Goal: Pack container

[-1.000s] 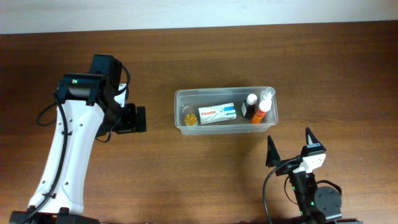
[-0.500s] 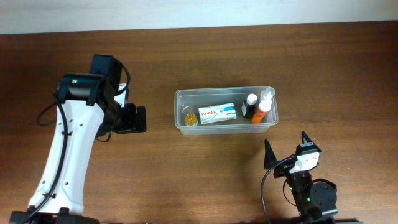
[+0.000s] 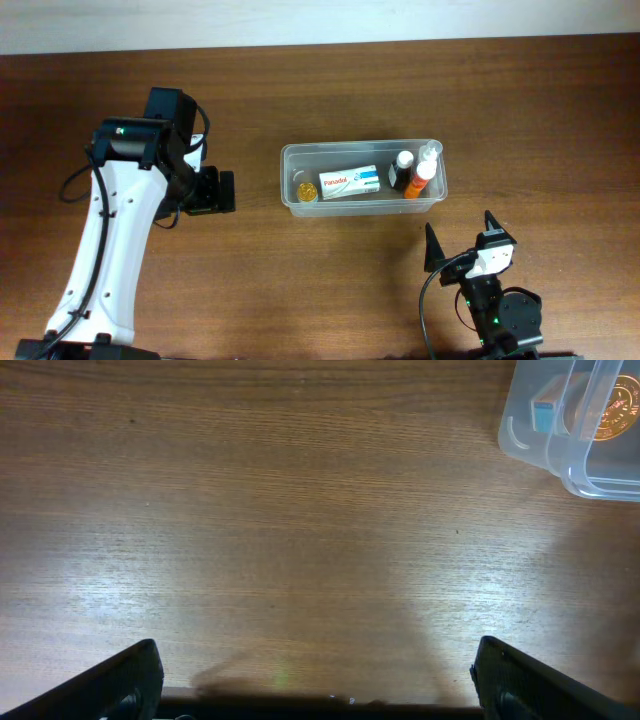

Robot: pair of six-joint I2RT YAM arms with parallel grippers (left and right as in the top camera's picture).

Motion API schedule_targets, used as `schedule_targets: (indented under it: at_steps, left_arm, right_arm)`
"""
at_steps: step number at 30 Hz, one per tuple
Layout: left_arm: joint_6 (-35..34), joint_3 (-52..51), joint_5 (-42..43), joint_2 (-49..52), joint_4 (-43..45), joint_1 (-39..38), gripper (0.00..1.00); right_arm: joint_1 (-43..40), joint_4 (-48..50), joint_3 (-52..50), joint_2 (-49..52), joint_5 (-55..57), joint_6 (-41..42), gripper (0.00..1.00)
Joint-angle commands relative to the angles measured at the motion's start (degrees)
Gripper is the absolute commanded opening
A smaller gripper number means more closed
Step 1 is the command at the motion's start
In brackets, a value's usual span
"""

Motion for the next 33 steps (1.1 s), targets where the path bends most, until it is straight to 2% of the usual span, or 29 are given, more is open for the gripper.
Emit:
schedule_targets:
  at_steps: [1,28,33]
  left_arm:
    - [-0.7,-0.2,0.4,-0.8,0.0,0.1,0.99]
    - [-0.7,-0.2,0.4,-0.8,0.0,0.1,1.00]
    - [-0.7,-0.2,0.4,-4.5,-0.1,0.1,0.99]
  right_arm:
    - [0.3,-0.3,-0.3,-0.6,-0.5,-0.5,0.98]
    - [0.3,-0.3,-0.3,-0.6,-0.5,-0.5,0.98]
    - [0.3,-0.3,-0.3,-0.6,-0.5,-0.5,0.98]
